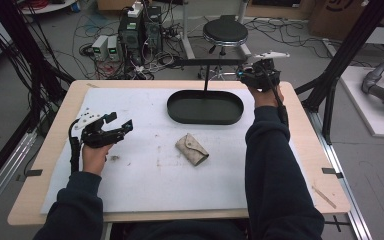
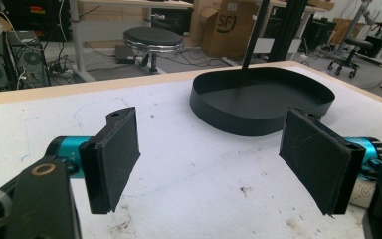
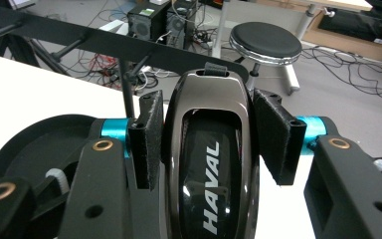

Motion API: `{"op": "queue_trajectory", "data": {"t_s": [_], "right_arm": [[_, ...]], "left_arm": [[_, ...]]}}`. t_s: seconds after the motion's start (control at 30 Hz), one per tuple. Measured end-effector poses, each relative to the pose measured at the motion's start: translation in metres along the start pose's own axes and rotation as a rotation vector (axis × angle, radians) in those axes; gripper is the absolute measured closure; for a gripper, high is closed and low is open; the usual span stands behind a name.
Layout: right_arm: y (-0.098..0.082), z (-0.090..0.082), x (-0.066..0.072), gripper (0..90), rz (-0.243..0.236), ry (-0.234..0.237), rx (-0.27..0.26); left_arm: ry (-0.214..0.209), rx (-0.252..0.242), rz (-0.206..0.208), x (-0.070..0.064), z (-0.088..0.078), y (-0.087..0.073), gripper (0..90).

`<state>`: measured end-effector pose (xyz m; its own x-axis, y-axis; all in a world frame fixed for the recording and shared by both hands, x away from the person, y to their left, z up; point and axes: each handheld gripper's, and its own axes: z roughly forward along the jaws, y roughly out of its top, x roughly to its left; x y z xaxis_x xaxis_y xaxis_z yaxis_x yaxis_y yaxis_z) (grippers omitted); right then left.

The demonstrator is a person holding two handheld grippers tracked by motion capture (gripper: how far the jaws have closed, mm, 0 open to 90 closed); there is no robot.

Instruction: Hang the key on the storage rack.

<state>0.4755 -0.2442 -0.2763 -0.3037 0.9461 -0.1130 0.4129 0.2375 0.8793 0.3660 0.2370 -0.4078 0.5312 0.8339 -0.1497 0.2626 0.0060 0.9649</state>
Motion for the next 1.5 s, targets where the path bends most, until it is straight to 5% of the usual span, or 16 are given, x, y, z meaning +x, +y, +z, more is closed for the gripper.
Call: {"op": "queue_trajectory", "data": {"t_s": [0.23,0.87,1.5], "right_arm": [[0.003,0.009,-0.01,49.6,0.04,-0.011,-0.007],[0.026,0.022,-0.003,49.6,0.002,-0.02,-0.006],[-0.002,0.037,-0.025,49.5,0.031,-0.075,0.072]], "left_arm": [[0.0,0.002,0.0,0.0,0.0,0.0,23.2],[-0.003,0.003,-0.001,0.0,0.0,0.0,23.2],[-0.004,0.006,0.0,0.0,-0.001,-0.001,23.2]]}}
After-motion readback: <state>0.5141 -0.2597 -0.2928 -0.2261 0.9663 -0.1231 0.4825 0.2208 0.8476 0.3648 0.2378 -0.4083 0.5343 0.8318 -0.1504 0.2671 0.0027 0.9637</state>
